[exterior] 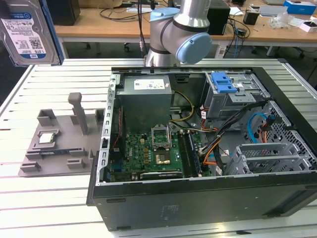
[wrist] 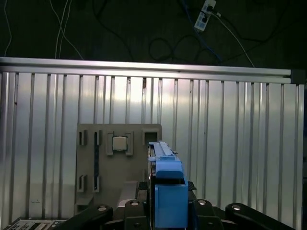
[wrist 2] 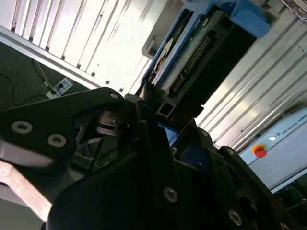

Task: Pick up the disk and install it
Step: 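Pick up the disk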

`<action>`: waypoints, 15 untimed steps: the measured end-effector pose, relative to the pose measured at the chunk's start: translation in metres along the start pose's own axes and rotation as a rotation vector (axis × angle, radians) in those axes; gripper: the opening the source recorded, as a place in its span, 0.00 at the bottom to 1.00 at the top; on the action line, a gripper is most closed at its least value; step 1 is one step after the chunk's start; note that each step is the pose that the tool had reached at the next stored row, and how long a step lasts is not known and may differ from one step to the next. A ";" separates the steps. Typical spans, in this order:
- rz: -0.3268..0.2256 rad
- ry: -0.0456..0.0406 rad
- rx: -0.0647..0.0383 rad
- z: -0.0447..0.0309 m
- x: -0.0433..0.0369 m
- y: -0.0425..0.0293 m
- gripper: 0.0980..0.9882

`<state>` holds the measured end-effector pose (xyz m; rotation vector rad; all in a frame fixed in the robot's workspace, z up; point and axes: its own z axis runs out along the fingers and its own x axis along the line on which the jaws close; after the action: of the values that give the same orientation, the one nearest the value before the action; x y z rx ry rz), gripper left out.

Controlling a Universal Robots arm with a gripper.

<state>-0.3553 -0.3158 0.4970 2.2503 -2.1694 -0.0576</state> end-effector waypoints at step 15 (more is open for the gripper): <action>0.000 0.0001 0.000 -0.0336 -0.0030 -0.0095 0.30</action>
<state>-0.3447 -0.3129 0.5303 2.2502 -2.1694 -0.0576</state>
